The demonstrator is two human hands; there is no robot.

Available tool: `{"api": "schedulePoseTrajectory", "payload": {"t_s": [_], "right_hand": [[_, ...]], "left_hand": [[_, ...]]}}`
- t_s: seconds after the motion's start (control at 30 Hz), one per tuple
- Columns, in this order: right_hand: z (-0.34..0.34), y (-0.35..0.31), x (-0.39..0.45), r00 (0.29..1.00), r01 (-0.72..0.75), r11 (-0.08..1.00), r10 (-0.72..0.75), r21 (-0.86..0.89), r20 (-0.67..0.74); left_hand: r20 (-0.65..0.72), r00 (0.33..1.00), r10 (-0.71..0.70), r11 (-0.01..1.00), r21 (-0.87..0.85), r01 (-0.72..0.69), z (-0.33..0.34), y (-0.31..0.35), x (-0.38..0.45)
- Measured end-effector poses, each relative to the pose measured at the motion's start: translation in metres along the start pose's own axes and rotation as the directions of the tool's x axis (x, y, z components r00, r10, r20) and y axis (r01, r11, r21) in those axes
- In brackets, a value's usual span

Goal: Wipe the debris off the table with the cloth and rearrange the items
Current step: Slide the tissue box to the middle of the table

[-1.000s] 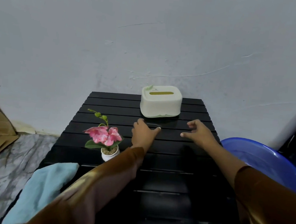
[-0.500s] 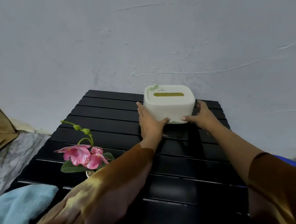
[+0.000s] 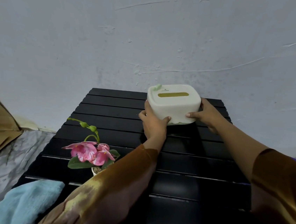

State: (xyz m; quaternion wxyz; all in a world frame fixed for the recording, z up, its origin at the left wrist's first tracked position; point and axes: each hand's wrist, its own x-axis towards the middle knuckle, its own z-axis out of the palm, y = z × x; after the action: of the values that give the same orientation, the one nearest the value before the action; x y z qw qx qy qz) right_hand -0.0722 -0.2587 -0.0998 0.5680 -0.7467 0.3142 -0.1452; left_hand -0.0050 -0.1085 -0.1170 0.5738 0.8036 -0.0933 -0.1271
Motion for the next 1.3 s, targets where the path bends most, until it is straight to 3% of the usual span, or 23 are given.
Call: {"api": "schedulePoseTrajectory", "payload": {"t_s": [0.33,0.7,1.3], "right_hand": [[-0.006,-0.005,-0.081,1.000,-0.019,0.998,0.019,0.055,-0.013],[0.011,0.015,-0.185,0.991,-0.066,0.995,0.073,0.070,-0.112],[0.052,0.027,-0.230,0.961,-0.022,0.996,0.045,0.085,-0.271]], "left_hand": [[0.029,0.997,0.076,0.994,0.079,-0.078,-0.034,0.001,-0.068],[0.171,0.981,0.090,0.984,0.137,-0.114,-0.076,-0.024,-0.145],[0.282,0.946,0.162,0.969,0.137,-0.206,-0.111,-0.043,-0.145]]}}
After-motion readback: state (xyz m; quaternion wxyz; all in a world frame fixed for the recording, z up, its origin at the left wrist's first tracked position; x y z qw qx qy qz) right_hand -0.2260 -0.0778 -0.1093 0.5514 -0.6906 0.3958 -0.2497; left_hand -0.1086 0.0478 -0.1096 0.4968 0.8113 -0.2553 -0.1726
